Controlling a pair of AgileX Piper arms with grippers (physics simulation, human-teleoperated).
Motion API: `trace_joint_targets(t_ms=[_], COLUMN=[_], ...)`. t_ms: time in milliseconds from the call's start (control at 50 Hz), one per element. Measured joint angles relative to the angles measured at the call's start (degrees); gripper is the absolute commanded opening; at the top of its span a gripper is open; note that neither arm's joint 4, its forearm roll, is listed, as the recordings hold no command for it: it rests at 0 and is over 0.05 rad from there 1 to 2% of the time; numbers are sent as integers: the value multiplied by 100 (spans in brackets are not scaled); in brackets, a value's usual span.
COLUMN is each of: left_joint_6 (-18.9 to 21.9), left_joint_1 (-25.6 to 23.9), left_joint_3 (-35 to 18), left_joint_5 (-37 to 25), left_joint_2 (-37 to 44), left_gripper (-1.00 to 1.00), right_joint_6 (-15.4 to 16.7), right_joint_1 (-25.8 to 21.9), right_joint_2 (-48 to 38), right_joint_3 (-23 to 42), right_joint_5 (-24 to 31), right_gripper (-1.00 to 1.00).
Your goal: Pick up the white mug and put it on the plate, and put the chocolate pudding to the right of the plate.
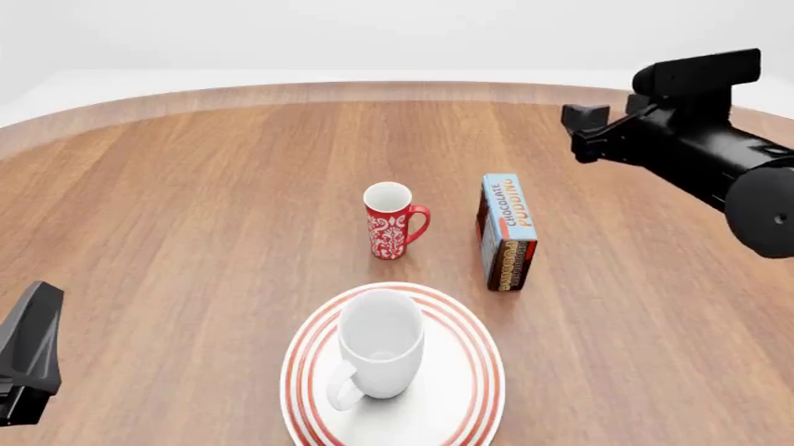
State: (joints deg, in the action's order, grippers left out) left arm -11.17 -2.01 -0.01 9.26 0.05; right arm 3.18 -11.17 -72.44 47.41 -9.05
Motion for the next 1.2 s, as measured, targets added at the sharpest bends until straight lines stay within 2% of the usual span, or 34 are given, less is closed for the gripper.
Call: trace_joint_targets(t_ms=[580, 1200], left_joint_6=[-37, -77], left_joint_1=[-7, -33], left_joint_3=[0, -3], left_joint_5=[3, 14], left_joint_2=[0, 12], left_gripper=[100, 100], right_joint_6=[-296, -864], right_joint_1=[-382, -433], right_joint_2=[-1151, -1652], right_joint_3=[734, 908], right_joint_5=[44, 52], right_gripper=[100, 100])
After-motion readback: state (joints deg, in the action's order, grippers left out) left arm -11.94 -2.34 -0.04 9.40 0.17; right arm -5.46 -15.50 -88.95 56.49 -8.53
